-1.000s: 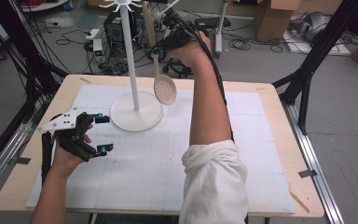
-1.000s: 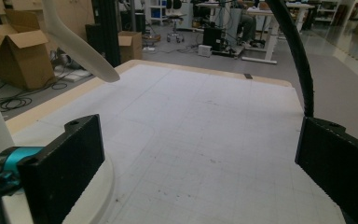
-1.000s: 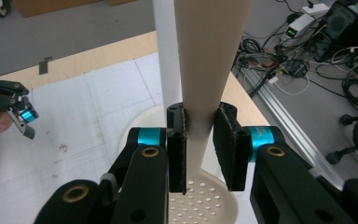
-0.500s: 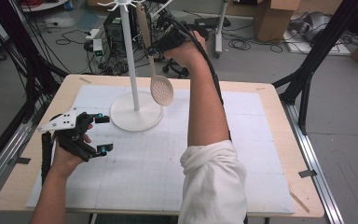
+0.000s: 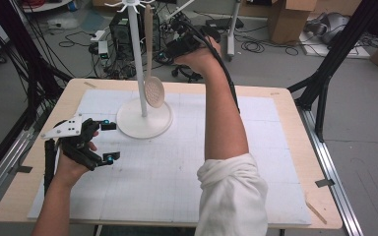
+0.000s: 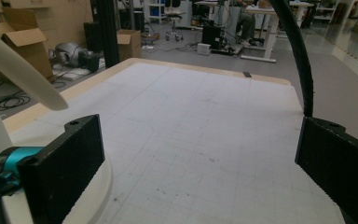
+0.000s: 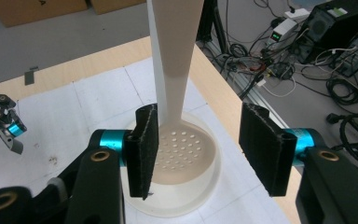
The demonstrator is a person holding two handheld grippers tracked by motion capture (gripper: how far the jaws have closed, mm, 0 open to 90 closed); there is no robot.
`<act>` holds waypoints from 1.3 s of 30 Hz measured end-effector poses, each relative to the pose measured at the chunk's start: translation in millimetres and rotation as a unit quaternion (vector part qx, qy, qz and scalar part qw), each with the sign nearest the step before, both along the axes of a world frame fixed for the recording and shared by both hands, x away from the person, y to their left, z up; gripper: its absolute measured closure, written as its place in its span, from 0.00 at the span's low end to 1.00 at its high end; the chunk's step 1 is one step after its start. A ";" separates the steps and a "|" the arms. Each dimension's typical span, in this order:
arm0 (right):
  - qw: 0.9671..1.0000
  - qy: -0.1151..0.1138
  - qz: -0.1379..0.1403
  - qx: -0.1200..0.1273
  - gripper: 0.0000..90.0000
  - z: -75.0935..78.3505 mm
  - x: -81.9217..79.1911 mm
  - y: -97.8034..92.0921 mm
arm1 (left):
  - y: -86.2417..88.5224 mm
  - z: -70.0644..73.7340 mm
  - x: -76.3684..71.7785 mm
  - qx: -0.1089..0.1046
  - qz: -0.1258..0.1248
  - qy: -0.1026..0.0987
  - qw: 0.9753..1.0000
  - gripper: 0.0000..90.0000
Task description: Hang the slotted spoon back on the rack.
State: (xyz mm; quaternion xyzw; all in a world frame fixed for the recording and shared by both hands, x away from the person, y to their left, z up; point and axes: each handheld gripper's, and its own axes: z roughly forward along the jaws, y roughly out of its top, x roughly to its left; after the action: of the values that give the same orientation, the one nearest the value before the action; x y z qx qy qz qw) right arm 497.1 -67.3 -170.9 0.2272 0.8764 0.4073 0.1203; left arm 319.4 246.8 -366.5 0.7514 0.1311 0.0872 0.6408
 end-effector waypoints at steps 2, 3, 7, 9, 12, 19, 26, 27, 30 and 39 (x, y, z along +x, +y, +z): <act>1.000 0.001 0.005 0.001 0.49 -3.1 -4.9 -7.1 | -1.3 -0.2 -0.1 0.000 -0.001 0.000 1.000 0.02; 1.000 -0.002 0.005 0.001 0.48 -4.0 -6.6 -9.5 | -1.7 -0.3 -0.2 -0.001 -0.001 0.000 1.000 0.02; 1.000 -0.005 0.009 0.007 0.48 -6.2 -16.0 -24.8 | -2.6 -0.8 0.2 0.004 -0.001 0.001 1.000 0.02; 1.000 -0.002 0.011 0.011 0.45 -6.8 -19.6 -32.9 | -3.3 -0.9 0.3 0.004 -0.001 0.002 1.000 0.02; 1.000 -0.005 0.007 0.014 0.43 -7.1 -25.5 -44.1 | -4.9 -0.5 0.9 0.004 -0.003 0.000 1.000 0.02; 0.999 -0.015 -0.003 0.032 0.37 -11.4 -45.7 -67.0 | -11.0 -1.0 1.6 0.015 -0.008 0.002 1.000 0.02; 0.998 -0.019 -0.017 0.053 0.31 -25.3 -62.3 -87.2 | -10.3 -0.5 1.0 0.012 -0.008 0.001 1.000 0.02; 0.998 -0.019 -0.019 0.056 0.30 -28.6 -66.0 -92.6 | -10.1 -0.5 1.0 0.013 -0.008 0.001 1.000 0.02; 0.998 -0.020 -0.017 0.062 0.30 -32.1 -69.5 -97.9 | -10.6 -0.9 1.1 0.014 -0.007 0.003 1.000 0.02; 0.997 -0.025 -0.015 0.074 0.24 -50.9 -92.3 -117.6 | -11.2 -2.2 2.3 0.019 -0.008 0.005 1.000 0.02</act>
State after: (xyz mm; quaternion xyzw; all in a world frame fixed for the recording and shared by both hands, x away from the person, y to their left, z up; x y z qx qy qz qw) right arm 404.8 -184.9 -221.7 0.2384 0.8369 0.4750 0.1310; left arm 321.7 235.6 -368.6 0.7649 0.1267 0.0811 0.6264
